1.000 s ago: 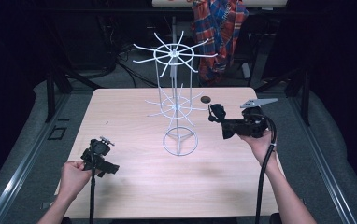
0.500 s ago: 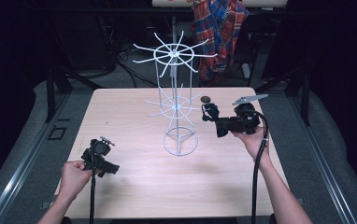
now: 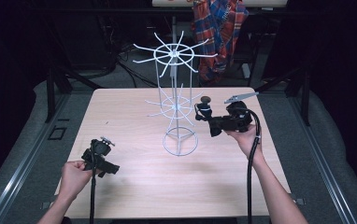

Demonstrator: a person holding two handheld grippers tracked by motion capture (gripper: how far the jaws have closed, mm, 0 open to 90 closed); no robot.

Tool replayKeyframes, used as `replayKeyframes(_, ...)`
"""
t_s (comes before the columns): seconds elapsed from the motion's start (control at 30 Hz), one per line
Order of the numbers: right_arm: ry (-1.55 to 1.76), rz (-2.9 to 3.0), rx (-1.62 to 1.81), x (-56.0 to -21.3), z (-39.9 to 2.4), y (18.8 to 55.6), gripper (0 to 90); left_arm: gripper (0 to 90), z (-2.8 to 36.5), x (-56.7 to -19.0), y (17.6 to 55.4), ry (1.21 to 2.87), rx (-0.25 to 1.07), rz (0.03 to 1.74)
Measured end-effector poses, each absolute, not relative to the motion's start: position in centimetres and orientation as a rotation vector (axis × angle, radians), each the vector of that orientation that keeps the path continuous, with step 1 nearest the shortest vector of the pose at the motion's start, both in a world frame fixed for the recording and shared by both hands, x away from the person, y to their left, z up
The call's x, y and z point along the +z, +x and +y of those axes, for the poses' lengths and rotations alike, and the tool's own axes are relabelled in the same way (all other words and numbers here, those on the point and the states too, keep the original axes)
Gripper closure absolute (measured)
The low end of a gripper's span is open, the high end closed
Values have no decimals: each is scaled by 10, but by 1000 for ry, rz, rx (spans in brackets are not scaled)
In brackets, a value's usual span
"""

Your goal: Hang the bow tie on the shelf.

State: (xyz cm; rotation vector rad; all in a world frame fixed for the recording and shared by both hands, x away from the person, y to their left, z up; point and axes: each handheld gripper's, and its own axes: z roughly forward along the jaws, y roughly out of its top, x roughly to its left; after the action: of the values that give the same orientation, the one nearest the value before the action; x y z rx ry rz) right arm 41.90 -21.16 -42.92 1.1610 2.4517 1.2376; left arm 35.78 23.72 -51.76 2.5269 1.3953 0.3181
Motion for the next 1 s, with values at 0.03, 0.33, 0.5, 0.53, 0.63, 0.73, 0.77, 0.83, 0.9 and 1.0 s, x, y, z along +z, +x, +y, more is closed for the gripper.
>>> replayKeyframes(0.03, 1156, 2453, 1237, -430, -210, 419, 731, 178, 237, -518, 358, 2527, 318, 1395)
replayKeyframes(0.33, 1139, 2490, 1200, -436, -202, 419, 731, 178, 236, -518, 357, 2527, 316, 1395)
replayKeyframes(0.5, 1120, 2516, 1167, -440, -195, 418, 732, 178, 237, -518, 357, 2528, 316, 1392)
replayKeyframes(0.53, 1115, 2514, 1167, -440, -194, 418, 732, 178, 237, -518, 357, 2527, 319, 1392)
replayKeyframes(0.63, 1106, 2520, 1160, -440, -191, 417, 732, 178, 237, -518, 357, 2529, 320, 1391)
replayKeyframes(0.73, 1100, 2528, 1148, -441, -189, 417, 732, 178, 237, -518, 357, 2531, 320, 1388)
replayKeyframes(0.77, 1102, 2531, 1150, -442, -188, 417, 732, 178, 237, -518, 357, 2532, 321, 1389)
replayKeyframes(0.83, 1106, 2534, 1147, -444, -187, 417, 732, 178, 237, -518, 357, 2533, 321, 1388)
replayKeyframes(0.9, 1101, 2545, 1132, -445, -186, 417, 732, 178, 237, -518, 357, 2533, 320, 1388)
replayKeyframes(1.0, 1088, 2548, 1127, -448, -184, 417, 731, 178, 237, -518, 357, 2534, 320, 1389)
